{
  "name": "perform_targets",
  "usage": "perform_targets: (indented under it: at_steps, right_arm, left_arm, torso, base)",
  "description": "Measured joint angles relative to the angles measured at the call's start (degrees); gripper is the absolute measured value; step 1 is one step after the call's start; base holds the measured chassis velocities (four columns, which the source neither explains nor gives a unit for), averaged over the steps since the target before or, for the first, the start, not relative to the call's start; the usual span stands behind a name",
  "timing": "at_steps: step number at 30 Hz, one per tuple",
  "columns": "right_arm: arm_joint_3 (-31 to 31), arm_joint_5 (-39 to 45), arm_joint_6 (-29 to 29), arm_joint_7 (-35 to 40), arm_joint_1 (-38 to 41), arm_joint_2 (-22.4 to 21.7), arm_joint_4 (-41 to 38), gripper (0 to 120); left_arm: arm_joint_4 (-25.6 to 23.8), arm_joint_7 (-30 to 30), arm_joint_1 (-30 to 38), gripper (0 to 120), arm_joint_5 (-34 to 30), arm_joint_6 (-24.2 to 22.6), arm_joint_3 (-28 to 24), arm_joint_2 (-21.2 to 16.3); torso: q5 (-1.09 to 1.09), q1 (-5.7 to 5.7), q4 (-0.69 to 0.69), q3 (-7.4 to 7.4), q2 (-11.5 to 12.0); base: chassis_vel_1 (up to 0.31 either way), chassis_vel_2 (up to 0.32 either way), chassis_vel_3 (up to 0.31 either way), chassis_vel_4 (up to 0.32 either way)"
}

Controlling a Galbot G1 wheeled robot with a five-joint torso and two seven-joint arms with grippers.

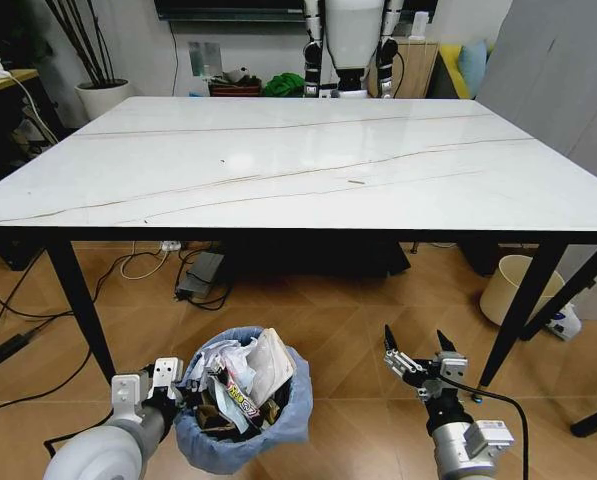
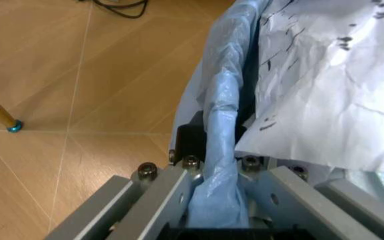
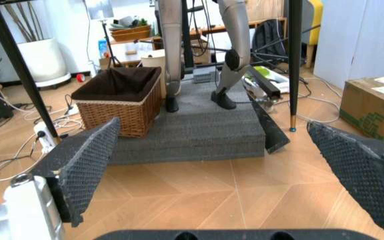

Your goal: Pick up the trash bin and place the trash from the table into it.

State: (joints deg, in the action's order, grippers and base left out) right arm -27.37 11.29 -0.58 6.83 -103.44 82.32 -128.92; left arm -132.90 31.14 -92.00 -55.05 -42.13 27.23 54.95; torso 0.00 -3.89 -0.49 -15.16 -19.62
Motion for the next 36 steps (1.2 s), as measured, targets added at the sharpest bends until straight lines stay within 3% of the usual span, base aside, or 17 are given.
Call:
perform_targets:
  at_steps: [36]
  right_arm:
    - [0.31, -0.21, -0.09, 0.23, -0.42, -0.44, -0.30, 100]
  left_arm:
    - [-1.06, -0.24, -1.48, 0, 1.67, 0.00, 0.21, 0.77]
  torso:
    - [0.00, 2.56, 0.00, 5.41, 7.98]
  base:
    - [0.000, 0.000, 0.000, 0.000]
